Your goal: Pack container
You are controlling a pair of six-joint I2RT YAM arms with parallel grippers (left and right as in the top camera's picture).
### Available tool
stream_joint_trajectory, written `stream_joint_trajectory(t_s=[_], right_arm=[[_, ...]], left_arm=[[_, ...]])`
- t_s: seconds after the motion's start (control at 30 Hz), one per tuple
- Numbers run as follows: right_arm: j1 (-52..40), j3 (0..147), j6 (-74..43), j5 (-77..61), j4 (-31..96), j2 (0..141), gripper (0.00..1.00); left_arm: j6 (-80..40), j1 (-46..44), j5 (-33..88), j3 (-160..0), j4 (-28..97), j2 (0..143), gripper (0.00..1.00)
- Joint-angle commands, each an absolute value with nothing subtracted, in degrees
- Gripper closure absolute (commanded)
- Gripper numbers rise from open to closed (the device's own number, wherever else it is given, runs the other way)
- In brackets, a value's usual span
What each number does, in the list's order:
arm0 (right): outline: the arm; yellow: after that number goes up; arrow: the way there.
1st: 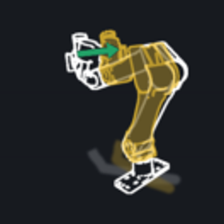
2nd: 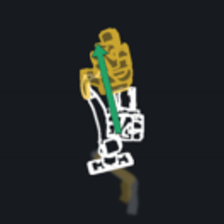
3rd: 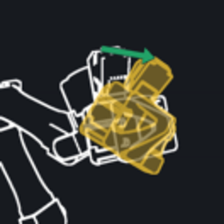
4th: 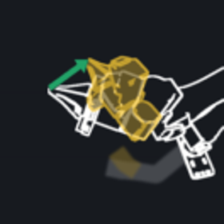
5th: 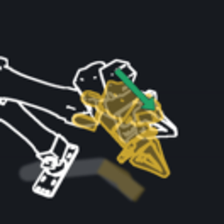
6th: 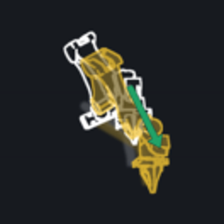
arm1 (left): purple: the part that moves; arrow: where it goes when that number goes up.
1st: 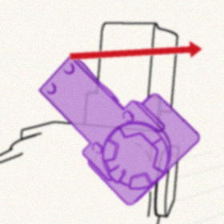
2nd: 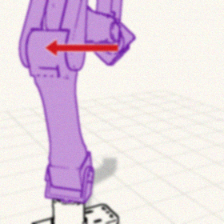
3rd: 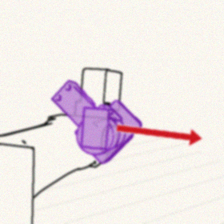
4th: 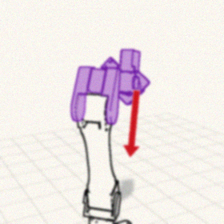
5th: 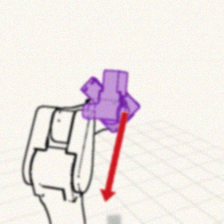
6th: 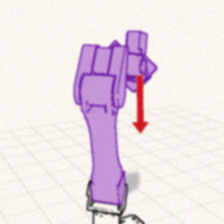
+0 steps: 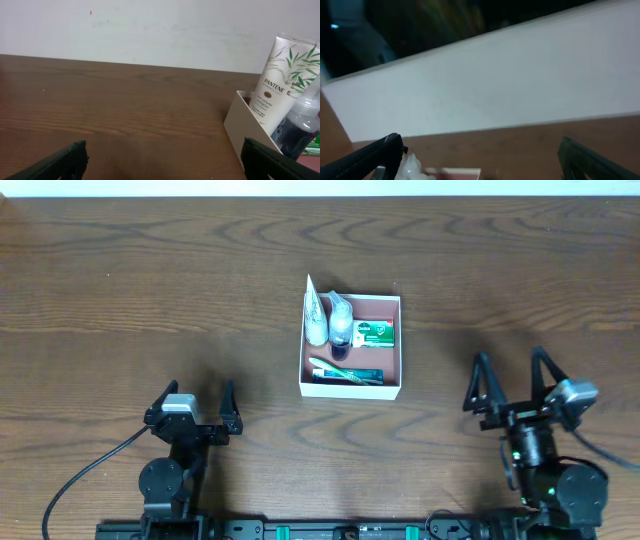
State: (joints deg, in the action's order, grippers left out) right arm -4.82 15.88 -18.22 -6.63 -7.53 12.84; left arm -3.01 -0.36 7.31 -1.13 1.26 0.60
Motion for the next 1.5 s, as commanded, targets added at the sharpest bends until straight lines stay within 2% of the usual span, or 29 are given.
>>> stream_joint_trajectory(t_s=[0.0, 0.23, 0.67, 0.93, 1.13, 1.47], right_arm=[[-6.7, 11.6, -12.4, -6.7, -10.7, 9.2, 0.01], [-6.9, 6.5, -11.5, -6.2, -11.1, 0.2, 0.01], [-6.8, 0.3, -6.1, -7.4, -8.6, 0.3, 0.01], [-6.8, 0.3, 5.1, -14.5, -4.5, 0.3, 0.01], [-6.8, 0.3, 4.8, -15.4, 2.6, 0.3, 0.01], [-4.8, 0.3, 4.7, -11.2, 3.1, 0.3, 0.01]], left_arm=[[-3.2, 0.0, 8.4, -0.2, 3.4, 0.3, 0.02], [-3.2, 0.0, 8.4, -0.2, 3.4, 0.3, 0.02], [-3.2, 0.0, 8.4, -0.2, 3.4, 0.3, 0.02], [-3.2, 0.0, 8.4, -0.2, 3.4, 0.3, 0.02], [-3.2, 0.0, 8.4, -0.2, 3.4, 0.3, 0.02], [-3.2, 0.0, 8.4, -0.2, 3.4, 0.3, 0.02]])
